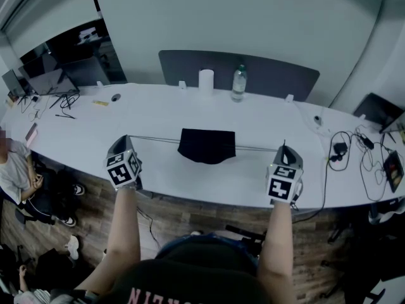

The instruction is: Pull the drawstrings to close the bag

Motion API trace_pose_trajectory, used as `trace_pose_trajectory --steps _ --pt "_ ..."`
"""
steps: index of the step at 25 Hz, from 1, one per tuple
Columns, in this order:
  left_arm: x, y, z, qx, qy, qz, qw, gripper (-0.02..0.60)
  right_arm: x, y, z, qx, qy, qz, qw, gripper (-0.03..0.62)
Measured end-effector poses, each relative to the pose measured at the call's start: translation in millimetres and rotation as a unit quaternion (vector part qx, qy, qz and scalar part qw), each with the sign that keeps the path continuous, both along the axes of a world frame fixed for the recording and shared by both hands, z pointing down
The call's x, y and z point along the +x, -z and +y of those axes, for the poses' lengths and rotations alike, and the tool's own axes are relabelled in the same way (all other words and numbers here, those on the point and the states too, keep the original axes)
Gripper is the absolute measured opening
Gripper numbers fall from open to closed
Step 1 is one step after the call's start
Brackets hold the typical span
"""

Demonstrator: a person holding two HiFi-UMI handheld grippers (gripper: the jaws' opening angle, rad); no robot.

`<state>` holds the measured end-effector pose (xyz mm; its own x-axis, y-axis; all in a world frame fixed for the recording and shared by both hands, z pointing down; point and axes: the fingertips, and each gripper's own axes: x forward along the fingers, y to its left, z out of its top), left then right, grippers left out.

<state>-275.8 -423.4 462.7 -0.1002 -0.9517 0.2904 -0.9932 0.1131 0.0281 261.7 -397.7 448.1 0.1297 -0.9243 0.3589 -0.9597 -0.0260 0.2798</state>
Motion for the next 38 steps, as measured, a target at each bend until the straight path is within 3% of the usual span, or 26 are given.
trace_pose_trajectory --steps 8,12,18,38 --pt "1.6 0.5 -2.5 0.001 0.003 0.002 1.0000 0.008 1.5 -0.2 -1.8 0.000 -0.004 -0.007 1.000 -0.002" --pt "3.6 4.7 -6.9 0.008 0.013 0.024 0.9996 0.008 -2.4 3.6 -5.5 -0.001 -0.009 -0.029 1.000 -0.002" --pt "13.0 32.6 -17.2 0.042 0.016 0.036 0.9984 0.008 -16.6 28.3 -13.5 0.026 0.005 -0.048 0.998 -0.002" --pt "104.8 115.4 -39.4 0.136 -0.082 -0.023 0.9871 0.008 -71.5 108.3 -42.0 0.106 0.069 -0.019 0.992 -0.002"
